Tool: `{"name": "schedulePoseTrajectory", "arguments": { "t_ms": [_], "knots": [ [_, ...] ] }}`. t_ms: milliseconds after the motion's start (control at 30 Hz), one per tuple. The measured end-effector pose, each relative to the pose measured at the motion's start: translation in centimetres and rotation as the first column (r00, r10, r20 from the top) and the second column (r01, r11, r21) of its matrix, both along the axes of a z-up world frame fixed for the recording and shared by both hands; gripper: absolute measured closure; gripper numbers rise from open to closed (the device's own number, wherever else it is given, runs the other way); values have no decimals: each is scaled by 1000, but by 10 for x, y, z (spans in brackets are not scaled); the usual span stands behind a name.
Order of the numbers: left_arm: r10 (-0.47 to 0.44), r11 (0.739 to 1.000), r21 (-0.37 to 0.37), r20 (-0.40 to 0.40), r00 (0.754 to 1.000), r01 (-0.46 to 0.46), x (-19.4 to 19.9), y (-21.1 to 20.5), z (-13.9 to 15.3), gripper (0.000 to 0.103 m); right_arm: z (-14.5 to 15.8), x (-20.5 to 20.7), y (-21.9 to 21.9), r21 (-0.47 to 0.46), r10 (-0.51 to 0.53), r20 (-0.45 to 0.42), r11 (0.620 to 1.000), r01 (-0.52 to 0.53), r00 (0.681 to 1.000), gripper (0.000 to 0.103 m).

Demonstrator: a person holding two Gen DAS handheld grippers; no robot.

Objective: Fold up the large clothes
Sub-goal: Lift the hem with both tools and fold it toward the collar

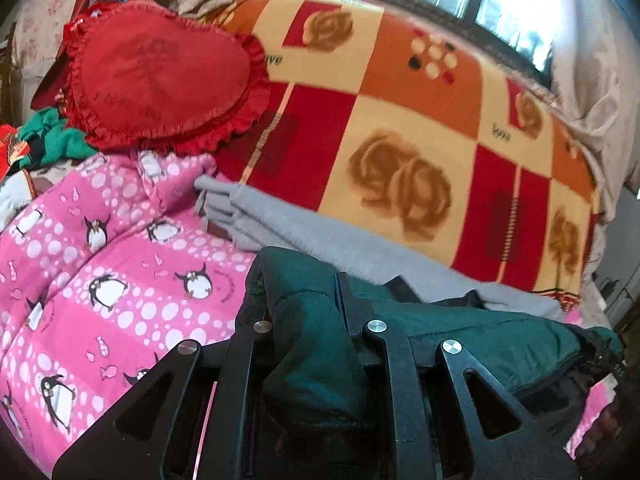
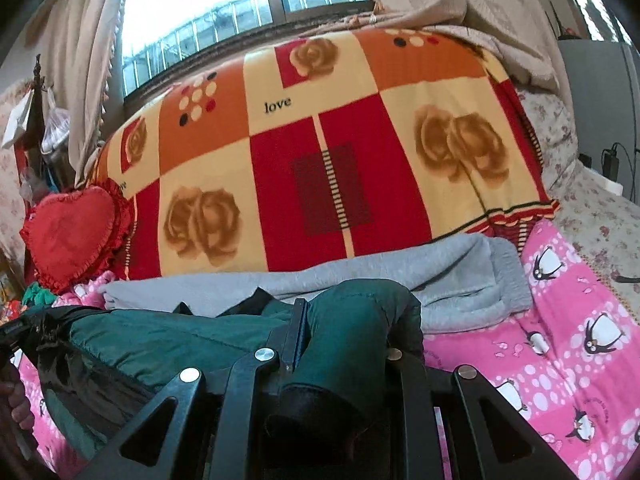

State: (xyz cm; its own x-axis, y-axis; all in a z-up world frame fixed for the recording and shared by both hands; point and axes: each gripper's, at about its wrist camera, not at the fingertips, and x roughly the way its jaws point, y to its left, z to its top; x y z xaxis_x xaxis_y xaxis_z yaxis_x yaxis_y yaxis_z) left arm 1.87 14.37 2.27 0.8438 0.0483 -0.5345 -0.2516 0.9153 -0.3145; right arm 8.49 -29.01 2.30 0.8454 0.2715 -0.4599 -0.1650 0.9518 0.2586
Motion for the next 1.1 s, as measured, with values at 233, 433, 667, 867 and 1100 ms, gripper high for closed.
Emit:
{"name": "schedulePoseTrajectory", "arguments": {
  "t_ms": [233, 433, 667, 867, 1100],
  "knots": [
    [26, 1000, -1, -10, 1000, -26, 24, -3, -1, 90, -3, 24, 3, -14, -9, -24, 1000, 8, 1000, 86],
    [60, 998, -31, -38, 997, -61, 56, -2, -4, 90, -17, 56, 6, -15, -17, -82, 1000, 16, 996, 86],
    [68, 997, -15, -83, 994, -69, 74, -1, -33, 90, -37, 66, 12, -26, -2, -107, 1000, -1, 994, 85],
    [65, 998, -16, -124, 990, -68, 86, 0, -47, 90, -51, 77, 15, -22, 6, -146, 1000, -10, 989, 85],
    [57, 998, -13, -167, 984, -60, 99, 2, -63, 89, -70, 94, 20, -9, 42, -212, 999, -45, 976, 84]
  ]
}}
